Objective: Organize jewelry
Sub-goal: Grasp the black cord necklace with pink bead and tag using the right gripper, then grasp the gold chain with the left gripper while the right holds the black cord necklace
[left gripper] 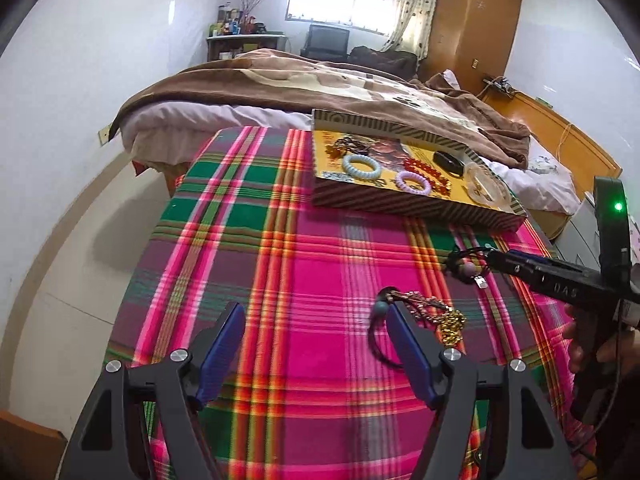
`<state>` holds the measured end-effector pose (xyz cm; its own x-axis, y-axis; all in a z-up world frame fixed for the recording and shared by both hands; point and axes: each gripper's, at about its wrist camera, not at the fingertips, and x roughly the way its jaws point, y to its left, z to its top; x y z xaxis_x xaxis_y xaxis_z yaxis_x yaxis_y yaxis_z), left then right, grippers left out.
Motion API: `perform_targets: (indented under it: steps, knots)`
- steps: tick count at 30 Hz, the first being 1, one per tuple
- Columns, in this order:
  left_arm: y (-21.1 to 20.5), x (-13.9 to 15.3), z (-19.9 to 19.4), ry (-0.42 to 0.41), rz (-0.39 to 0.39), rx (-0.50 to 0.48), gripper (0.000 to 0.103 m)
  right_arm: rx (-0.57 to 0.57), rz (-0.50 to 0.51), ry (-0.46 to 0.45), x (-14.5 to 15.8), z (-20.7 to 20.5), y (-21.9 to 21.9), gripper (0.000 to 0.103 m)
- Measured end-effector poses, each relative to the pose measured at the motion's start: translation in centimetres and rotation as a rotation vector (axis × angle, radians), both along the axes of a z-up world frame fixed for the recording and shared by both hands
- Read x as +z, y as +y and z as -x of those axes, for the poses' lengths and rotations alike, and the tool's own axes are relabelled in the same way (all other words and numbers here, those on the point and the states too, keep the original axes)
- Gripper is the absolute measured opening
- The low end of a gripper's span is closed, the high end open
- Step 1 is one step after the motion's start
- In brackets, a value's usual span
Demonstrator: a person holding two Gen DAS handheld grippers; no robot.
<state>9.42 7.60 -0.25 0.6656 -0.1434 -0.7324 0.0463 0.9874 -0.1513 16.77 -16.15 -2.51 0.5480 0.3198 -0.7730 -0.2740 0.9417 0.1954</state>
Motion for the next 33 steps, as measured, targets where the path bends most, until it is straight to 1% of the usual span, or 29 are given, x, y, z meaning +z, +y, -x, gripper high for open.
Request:
perform_targets:
  steps: [4,10,14,15,16,17,19,24,29,33]
  knots:
    - [0.7,-0.3,0.0,0.006,0.007,0.011,0.073,0.041,0.057,0.003,-0.5,-0.3,1.7,0.052]
    - [1.0,-0.7,-0.1,0.019,0.016,0.012,0.073,0.063,0.094,0.023,-1.2,-1.0,2.7,0.052]
    - [0.8,-1.0,-0.3,0.027,0.017,0.005,0.073,0.079,0.141,0.001,-1.4,-1.0,3.2,0.052]
    - [0.8,-1.1,-0.3,0.028,0.018,0.004,0.073,0.076,0.144,-0.003,-1.4,-1.0,3.2,0.051]
    - [0.8,-1.1,-0.4,0.03,0.019,0.004,0.073,0.067,0.15,-0.01,-1.4,-1.1,3.1,0.044]
    - [0.7,-1.2,-0.4,0.032,0.019,0.004,0.073,0.064,0.131,-0.009,-1.3,-1.1,2.9,0.032]
    - [0.4,-1.1,-0.4,0.031,0.018,0.0,0.073,0.051,0.114,-0.001,-1.4,-1.3,2.6,0.019]
    - [-0.2,-1.0,-0.5,0.033,0.01,-0.014,0.073,0.046,0.104,-0.006,-1.3,-1.1,1.9,0.018]
    - [-1.0,-1.0,-0.8,0.037,0.008,-0.035,0.073,-0.004,0.069,-0.007,-1.1,-0.5,-0.1,0.018]
    - [-2.2,-0.9,-0.7,0.045,0.016,-0.076,0.073,-0.047,0.038,-0.016,-0.5,0.5,-2.3,0.018]
